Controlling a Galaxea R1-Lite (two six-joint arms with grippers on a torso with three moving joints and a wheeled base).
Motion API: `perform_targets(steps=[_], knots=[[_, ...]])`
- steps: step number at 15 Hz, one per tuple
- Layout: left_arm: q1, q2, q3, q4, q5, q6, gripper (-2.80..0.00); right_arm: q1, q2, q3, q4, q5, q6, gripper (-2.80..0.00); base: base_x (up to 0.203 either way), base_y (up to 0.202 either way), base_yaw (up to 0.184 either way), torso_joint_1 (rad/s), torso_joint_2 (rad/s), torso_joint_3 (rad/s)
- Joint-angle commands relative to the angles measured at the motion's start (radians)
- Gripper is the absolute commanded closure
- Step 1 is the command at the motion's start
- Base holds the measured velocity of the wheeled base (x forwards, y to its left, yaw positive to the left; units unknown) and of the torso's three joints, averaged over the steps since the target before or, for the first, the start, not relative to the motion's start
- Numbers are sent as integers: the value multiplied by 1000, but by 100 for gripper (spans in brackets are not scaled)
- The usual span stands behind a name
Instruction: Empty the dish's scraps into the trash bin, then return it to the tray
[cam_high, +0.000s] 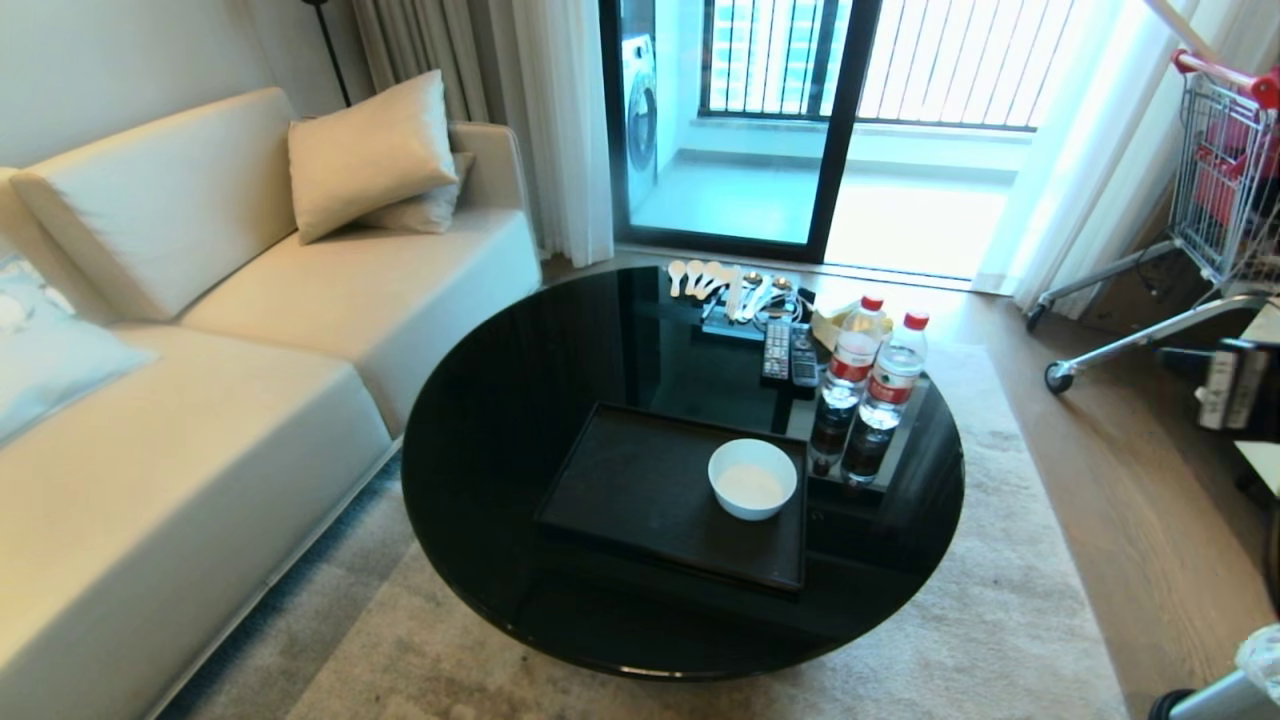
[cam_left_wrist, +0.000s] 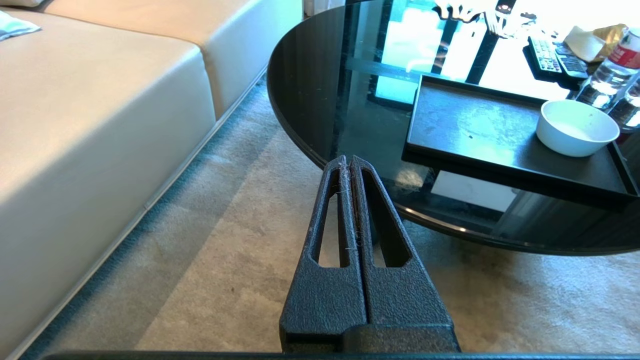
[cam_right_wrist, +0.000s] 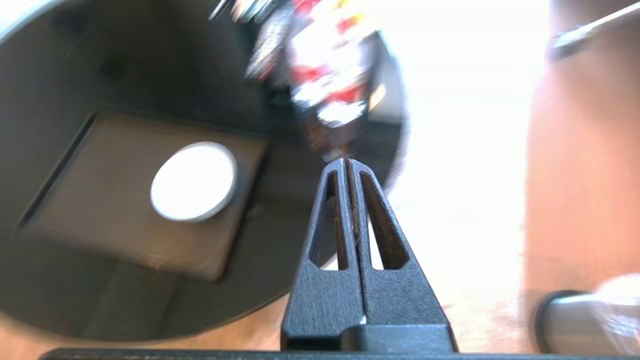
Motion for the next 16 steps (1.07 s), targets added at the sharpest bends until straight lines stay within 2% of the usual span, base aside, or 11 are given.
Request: perform_targets(steps=[1,4,8,13,15,16], knots=[[0,0,0,0,0,-2,0,-90,-291,95,3,1,-16,0,0,0,0,0,0,0],[0,0,0,0,0,0,0,-142,-556,282,23,4,-61,0,0,0,0,0,0,0],[0,0,0,0,0,-1,0,-161,-816,433,129,37,-198,0,0,0,0,0,0,0],[0,0,0,0,0,0,0,-154,-1088,647,202,174,-326,0,0,0,0,0,0,0],[0,0,0,0,0,0,0,-152,-1133,732,214,226,-380,0,0,0,0,0,0,0],[0,0,0,0,0,0,0,-151,-1132,728,224,274,-387,0,0,0,0,0,0,0]])
